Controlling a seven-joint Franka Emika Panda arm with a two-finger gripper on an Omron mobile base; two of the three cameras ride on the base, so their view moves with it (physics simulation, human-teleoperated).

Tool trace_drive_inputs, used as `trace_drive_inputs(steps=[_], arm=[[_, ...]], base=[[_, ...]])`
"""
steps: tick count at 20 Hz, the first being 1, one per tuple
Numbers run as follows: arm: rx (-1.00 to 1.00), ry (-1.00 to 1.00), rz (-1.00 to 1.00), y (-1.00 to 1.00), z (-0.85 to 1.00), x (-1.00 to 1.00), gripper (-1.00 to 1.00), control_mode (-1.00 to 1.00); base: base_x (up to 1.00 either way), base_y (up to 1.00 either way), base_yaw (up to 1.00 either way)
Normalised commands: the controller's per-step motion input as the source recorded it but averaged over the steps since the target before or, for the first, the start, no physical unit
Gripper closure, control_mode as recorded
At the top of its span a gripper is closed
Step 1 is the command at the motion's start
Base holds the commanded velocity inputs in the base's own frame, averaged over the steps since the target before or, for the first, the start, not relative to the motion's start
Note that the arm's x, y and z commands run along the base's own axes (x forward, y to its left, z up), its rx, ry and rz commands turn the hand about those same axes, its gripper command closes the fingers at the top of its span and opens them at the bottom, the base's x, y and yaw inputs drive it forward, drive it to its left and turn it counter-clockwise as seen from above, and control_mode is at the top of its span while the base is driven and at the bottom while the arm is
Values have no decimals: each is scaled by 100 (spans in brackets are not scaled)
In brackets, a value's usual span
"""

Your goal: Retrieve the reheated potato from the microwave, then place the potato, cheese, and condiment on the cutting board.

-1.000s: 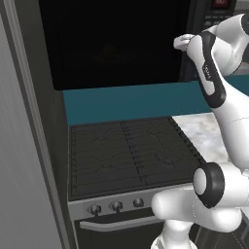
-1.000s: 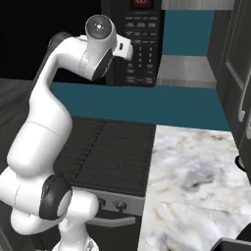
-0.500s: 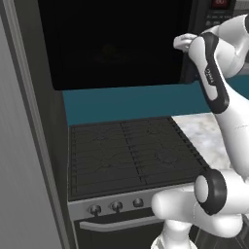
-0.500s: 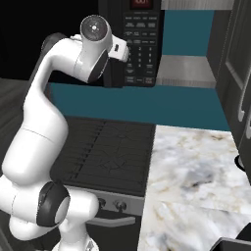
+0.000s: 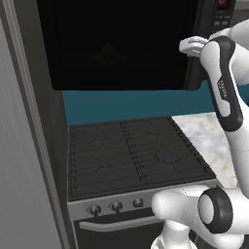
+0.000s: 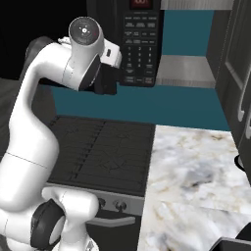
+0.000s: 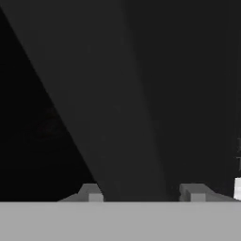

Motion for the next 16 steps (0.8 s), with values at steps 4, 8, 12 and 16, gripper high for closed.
trace_drive_inputs(steps=[4, 8, 12, 16], arm=[[6, 19, 5, 27, 0, -57, 100, -100], [8, 23, 4, 22, 0, -60, 100, -100], [6, 23, 3, 24, 0, -59, 100, -100], [6, 12, 4, 37, 0, -56, 100, -100]], base=[[0, 0, 0], [0, 0, 0], [0, 0, 0], [0, 0, 0]])
